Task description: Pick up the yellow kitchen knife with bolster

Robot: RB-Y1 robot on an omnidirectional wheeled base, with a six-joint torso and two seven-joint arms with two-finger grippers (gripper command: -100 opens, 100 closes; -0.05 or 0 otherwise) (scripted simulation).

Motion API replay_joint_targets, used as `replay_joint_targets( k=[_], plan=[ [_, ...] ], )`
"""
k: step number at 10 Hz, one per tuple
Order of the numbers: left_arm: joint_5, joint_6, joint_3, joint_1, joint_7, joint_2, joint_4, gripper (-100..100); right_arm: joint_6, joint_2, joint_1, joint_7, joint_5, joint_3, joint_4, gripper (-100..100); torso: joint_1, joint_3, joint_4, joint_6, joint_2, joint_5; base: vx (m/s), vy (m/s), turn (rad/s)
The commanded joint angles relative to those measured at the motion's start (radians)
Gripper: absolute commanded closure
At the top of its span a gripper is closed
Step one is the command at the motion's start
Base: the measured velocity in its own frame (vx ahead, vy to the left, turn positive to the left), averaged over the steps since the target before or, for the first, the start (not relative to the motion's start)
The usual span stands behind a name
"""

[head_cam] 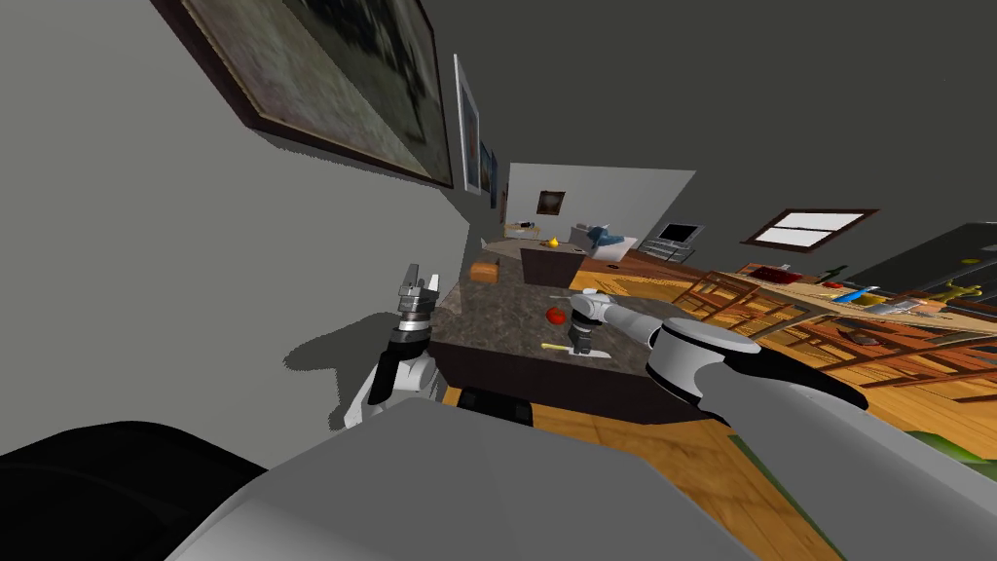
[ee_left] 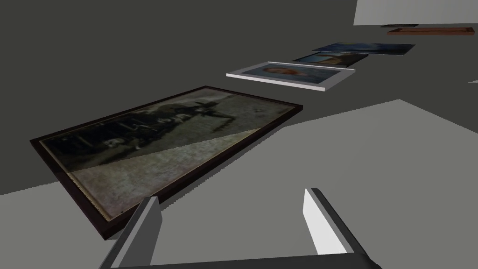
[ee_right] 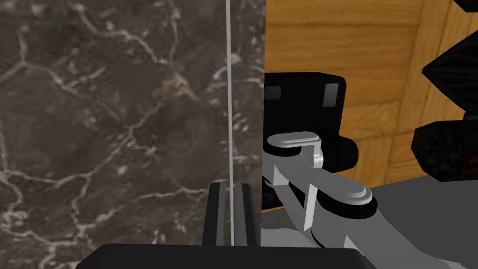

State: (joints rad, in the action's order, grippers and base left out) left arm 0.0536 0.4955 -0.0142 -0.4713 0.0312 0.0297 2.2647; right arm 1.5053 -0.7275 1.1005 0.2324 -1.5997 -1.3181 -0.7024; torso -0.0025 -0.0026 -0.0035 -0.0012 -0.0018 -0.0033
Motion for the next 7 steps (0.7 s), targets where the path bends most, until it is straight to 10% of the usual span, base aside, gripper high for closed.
replay_joint_targets(
  k=[1, 6, 7],
  plan=[
    [0.0, 0.0, 0.0, 0.0, 0.0, 0.0, 0.0, 0, 0.008, 0.005, 0.007, -0.006, 0.008, 0.007, 0.033, 100, 0.0, 0.0, 0.0, 0.0, 0.0, 0.0, 0.024, -0.034, 0.254],
    [0.0, 0.0, 0.0, 0.0, 0.0, 0.0, 0.0, 0, 0.036, -0.005, 0.017, 0.012, 0.031, 0.022, 0.085, 100, -0.005, 0.001, 0.0, 0.001, 0.003, -0.001, -0.041, -0.075, 0.236],
    [0.0, 0.0, 0.0, 0.0, 0.0, 0.0, 0.0, 0, 0.038, -0.005, 0.018, 0.013, 0.032, 0.023, 0.087, 0, -0.003, 0.0, -0.001, 0.002, 0.001, -0.001, 0.0, 0.0, 0.0]
  ],
)
